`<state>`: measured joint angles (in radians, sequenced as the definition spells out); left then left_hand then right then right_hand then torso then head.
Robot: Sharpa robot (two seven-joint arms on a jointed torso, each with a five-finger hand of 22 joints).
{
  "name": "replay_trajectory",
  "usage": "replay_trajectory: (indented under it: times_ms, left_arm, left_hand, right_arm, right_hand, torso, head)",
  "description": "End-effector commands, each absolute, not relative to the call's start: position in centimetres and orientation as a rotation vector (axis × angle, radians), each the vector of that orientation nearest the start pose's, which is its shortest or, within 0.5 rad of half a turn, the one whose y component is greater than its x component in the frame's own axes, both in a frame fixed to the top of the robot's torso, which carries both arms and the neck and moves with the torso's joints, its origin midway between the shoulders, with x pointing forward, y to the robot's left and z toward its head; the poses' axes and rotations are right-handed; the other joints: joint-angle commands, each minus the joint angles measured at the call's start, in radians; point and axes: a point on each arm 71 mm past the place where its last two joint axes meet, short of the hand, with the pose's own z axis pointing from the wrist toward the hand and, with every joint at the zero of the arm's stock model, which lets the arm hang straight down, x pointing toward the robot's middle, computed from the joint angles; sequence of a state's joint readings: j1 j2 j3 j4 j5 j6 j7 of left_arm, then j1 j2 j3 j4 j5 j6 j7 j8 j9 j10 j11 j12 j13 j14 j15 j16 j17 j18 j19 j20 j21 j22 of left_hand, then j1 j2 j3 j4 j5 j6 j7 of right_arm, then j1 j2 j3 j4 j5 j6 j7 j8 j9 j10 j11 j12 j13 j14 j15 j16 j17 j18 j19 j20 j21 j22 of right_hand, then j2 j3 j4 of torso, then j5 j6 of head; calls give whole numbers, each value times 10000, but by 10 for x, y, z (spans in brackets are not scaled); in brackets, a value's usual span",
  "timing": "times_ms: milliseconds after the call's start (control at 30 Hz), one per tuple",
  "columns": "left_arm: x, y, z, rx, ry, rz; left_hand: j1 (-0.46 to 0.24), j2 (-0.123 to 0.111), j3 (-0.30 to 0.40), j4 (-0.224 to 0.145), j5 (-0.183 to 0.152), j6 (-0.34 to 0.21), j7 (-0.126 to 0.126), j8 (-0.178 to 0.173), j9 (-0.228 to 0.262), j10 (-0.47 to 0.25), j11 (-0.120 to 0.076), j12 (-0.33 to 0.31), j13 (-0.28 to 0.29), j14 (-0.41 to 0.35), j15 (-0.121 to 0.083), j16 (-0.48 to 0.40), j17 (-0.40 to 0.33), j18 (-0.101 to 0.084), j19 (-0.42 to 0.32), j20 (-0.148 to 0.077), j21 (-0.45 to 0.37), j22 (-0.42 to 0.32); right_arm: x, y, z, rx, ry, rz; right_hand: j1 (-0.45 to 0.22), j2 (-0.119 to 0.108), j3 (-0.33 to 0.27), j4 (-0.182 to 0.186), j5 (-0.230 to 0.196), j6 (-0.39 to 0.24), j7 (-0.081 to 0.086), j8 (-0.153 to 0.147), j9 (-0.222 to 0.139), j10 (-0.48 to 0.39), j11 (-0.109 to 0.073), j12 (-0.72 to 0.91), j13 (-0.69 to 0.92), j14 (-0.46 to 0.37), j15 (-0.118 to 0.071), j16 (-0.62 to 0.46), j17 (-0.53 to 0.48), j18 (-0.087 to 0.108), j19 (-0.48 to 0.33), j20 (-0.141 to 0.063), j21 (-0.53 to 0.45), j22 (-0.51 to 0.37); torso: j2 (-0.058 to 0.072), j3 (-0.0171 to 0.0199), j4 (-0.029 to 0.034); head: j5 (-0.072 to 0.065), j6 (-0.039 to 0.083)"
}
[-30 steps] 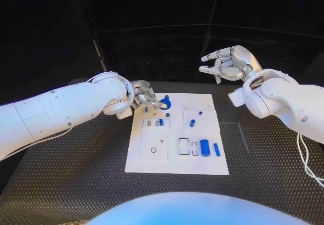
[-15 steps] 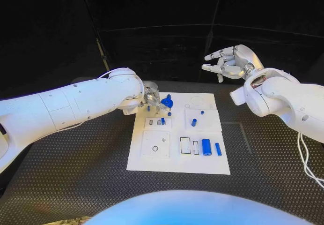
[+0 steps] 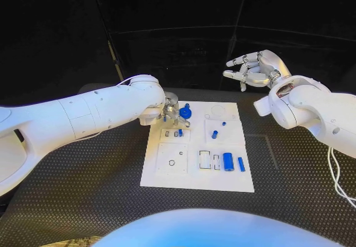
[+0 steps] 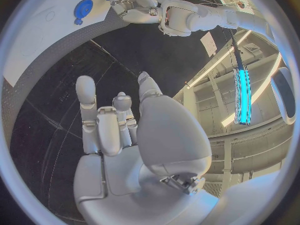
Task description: Assemble the parts on the task board
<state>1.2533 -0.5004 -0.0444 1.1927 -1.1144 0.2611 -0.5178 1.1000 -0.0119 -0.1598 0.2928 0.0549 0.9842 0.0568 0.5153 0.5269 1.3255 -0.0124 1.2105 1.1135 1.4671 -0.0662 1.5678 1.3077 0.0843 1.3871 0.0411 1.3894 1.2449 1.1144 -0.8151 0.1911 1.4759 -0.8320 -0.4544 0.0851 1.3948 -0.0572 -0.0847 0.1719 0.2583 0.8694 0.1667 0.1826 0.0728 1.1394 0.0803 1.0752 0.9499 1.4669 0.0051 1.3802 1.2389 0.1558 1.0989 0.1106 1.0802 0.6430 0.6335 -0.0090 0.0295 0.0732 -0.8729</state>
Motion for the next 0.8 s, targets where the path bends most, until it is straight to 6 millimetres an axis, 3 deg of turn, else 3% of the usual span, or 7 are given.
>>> replay_trajectory:
  times_ms: [33, 800]
  left_arm:
    - [531, 132, -224, 13, 24035, -3356]
    - [531, 127, -232, 357, 24476, -3027]
  left_hand:
    - [38, 103, 53, -20, -35, -91, 18, 35, 22, -61, 22, 23, -10, 1037, -8, 30, 2631, -149, -11, 42, 30, 7]
    - [285, 265, 44, -45, -32, -183, 47, 48, 129, -187, 51, -80, -130, 1037, 23, 30, 2631, -130, -88, 71, -20, -61]
  right_arm:
    - [512, -215, -137, 5213, 14214, 10740]
    - [513, -212, -138, 5196, 14271, 10796]
  right_hand:
    - [27, 79, -54, -8, 40, -13, -22, 43, -9, -67, -29, -32, -12, 193, -45, -48, -9, 102, -62, -16, -49, -11]
    - [52, 109, -73, -10, 92, -24, -24, 58, -12, -93, -31, -82, -78, 177, -48, -111, -85, 118, -100, -21, -127, -119]
  torso:
    - [10, -9, 8]
    - [21, -2, 1]
  head:
    - [9, 3]
    - [5, 3]
